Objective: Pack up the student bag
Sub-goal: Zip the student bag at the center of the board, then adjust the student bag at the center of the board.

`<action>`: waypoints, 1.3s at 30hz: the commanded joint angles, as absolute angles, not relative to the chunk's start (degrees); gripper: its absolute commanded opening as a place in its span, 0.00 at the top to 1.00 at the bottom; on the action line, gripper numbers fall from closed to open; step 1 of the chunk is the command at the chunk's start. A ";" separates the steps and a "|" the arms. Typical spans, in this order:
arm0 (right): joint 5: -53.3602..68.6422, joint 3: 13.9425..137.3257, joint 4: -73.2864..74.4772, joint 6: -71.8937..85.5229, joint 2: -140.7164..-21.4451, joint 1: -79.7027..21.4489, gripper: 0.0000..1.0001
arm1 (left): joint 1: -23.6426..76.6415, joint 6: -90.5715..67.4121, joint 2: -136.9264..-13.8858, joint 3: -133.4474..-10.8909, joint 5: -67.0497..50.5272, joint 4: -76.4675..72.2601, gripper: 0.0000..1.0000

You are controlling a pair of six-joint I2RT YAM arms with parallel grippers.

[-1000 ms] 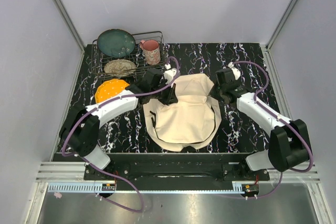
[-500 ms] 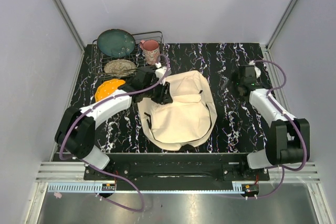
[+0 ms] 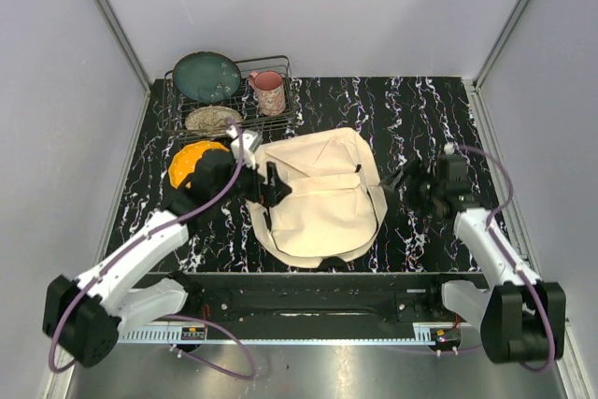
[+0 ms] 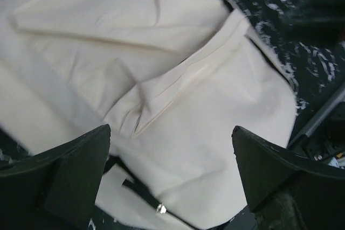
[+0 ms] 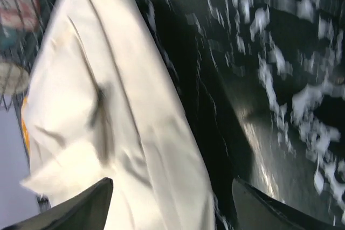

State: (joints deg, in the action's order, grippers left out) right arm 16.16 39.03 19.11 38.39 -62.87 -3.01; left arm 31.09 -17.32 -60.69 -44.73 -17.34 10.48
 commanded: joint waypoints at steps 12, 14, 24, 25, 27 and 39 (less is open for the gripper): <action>33.13 27.59 6.52 42.27 -70.29 -3.25 0.07 | 30.67 -35.51 -63.94 -24.51 -9.83 -5.27 0.01; 34.79 28.30 5.28 42.10 -72.94 -3.34 0.16 | 30.76 -33.49 -69.15 -29.34 -13.68 -6.23 0.01; 35.78 26.80 5.08 41.22 -70.68 -3.43 0.34 | 30.76 -26.37 -82.97 -47.54 -17.41 -0.19 0.01; 32.55 27.59 7.01 39.92 -70.14 -3.43 0.31 | 30.76 -25.85 -82.53 -47.64 -17.14 1.22 0.01; 29.28 30.66 12.71 38.24 -68.57 -3.43 0.18 | 30.76 -26.36 -79.21 -45.54 -15.65 1.85 0.01; -10.46 39.29 28.49 34.29 -44.76 -3.43 0.00 | 31.03 -28.82 -47.65 -33.84 5.61 13.88 0.01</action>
